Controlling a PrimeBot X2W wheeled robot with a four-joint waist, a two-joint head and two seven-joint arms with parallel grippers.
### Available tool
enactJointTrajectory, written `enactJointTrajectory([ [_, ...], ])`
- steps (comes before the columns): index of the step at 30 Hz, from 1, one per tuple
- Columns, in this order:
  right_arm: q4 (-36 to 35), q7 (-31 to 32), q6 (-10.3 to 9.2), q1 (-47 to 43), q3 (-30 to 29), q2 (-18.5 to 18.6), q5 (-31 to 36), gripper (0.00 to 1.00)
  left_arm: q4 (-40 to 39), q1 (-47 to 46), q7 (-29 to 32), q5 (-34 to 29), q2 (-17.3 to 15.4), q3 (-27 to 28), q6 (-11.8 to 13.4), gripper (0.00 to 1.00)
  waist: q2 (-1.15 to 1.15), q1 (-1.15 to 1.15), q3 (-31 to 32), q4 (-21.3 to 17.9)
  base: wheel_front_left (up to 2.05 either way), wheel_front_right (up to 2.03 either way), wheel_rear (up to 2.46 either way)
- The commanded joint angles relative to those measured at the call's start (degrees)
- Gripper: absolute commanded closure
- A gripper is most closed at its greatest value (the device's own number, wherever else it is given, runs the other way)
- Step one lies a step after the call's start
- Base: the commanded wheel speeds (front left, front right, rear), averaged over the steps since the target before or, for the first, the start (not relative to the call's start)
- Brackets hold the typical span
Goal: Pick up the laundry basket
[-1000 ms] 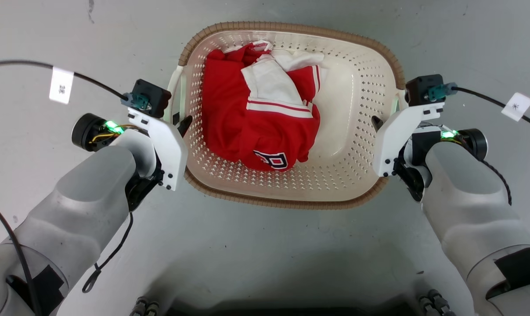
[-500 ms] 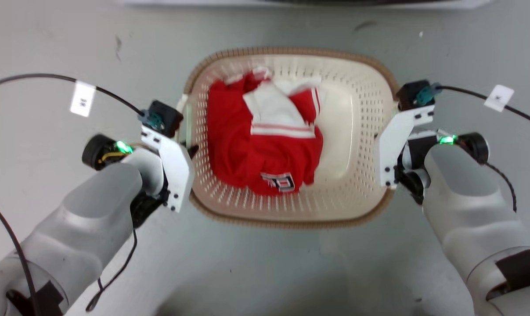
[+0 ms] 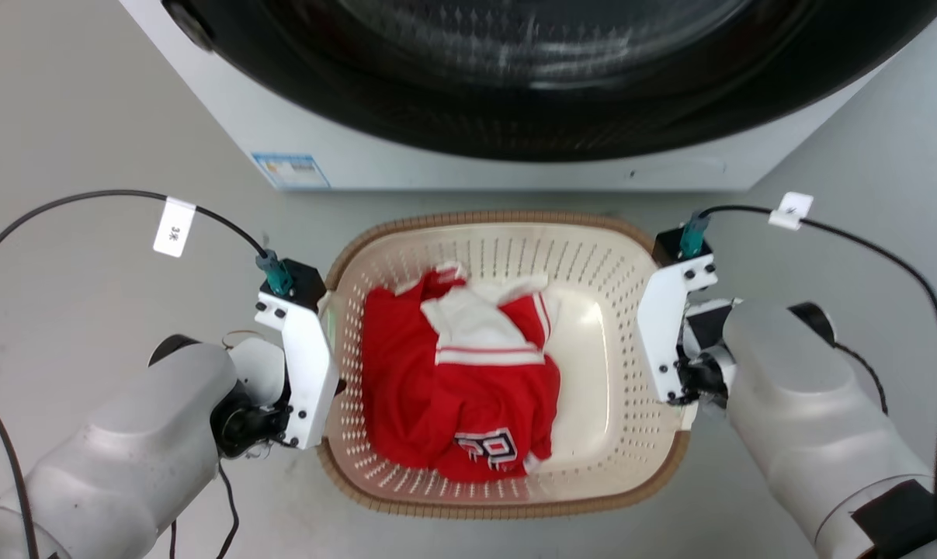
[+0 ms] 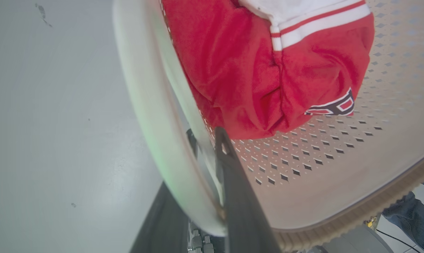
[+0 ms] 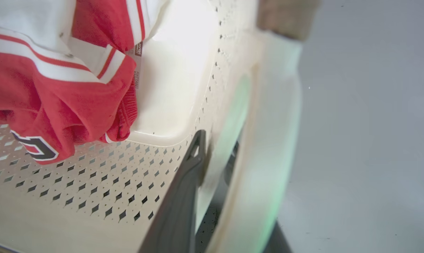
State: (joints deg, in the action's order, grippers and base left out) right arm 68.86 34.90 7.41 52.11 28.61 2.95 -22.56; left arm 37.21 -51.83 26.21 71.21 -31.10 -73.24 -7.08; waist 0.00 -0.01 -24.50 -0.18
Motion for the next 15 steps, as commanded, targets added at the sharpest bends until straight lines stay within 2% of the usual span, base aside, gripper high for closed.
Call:
enactJointTrajectory([
  [1,-0.5,0.46,0.14,-0.41,0.6,-0.13,-0.12,1.0,-0.62,0.92,0.74,-0.08,-0.34,-0.23,-0.64,1.0,0.0,0.01,5.33,-0.35,0.0,0.0,0.0],
  [8,-1.54,6.61,0.14,-1.68,3.71,-0.09,-2.76,1.0,-2.97,2.78,6.08,1.52,-1.21,-0.25,-0.66,1.0,0.0,0.01,11.82,-0.75,0.0,0.0,0.0],
  [15,-3.65,12.31,0.15,-3.16,5.29,-0.3,-8.0,1.0,-4.51,3.73,11.19,3.08,-1.42,-0.24,-0.67,1.0,0.0,0.01,15.68,-0.9,0.0,0.0,0.0],
])
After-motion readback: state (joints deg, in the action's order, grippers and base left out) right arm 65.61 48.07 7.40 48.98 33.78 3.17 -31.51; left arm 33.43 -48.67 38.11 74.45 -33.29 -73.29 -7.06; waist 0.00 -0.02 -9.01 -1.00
